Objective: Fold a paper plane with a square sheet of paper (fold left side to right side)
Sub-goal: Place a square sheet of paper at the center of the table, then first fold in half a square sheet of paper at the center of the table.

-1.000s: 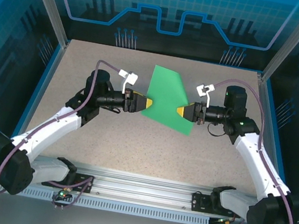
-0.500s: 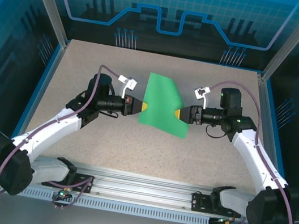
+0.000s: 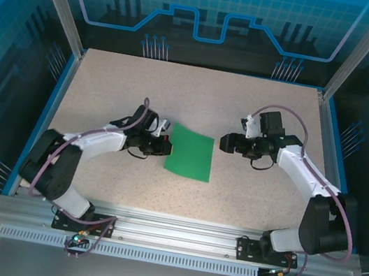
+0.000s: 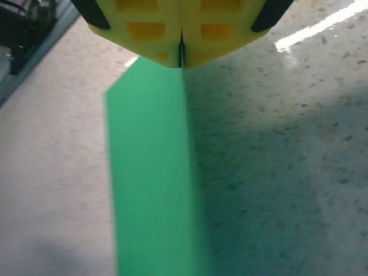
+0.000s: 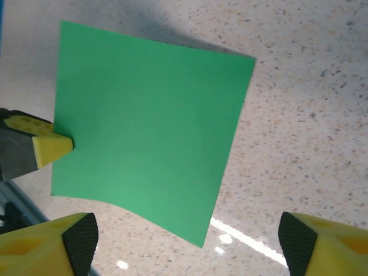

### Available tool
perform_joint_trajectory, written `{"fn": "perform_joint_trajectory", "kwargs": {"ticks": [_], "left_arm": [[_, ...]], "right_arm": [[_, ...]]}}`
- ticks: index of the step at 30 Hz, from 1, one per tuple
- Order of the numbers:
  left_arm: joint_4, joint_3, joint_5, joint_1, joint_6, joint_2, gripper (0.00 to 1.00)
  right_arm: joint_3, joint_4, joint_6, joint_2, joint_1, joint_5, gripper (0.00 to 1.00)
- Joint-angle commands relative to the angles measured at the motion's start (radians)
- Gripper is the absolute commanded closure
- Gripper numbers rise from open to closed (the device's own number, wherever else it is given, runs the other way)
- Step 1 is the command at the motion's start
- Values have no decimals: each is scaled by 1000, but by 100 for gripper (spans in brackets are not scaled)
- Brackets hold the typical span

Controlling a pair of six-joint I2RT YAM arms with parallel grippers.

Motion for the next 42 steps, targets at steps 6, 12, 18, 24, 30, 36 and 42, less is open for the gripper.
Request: {"fn": "perform_joint_trajectory", "kwargs": {"ticks": [6, 12, 18, 24, 30, 36, 42], "left_arm": [[-101, 135, -62, -5, 20, 86, 92], [-110, 144, -50, -9, 16, 83, 87], [-68, 144, -5, -21, -12, 92, 76], [21, 147, 66, -31, -71, 110, 60], [77, 168, 112, -58, -100, 132, 48], [136, 173, 142, -77, -129, 159, 42], [152, 192, 152, -94, -136, 180, 38]], "right_arm": [[39, 113, 82, 214, 92, -10, 49], [97, 137, 108, 355, 140, 11, 59], [104, 136, 130, 420, 157, 47, 63], [68, 124, 128, 429, 162, 83, 64], [9, 179, 141, 407, 159, 68, 64], [-34, 237, 157, 379, 143, 28, 64], [-45, 251, 157, 382, 129, 4, 64]]}}
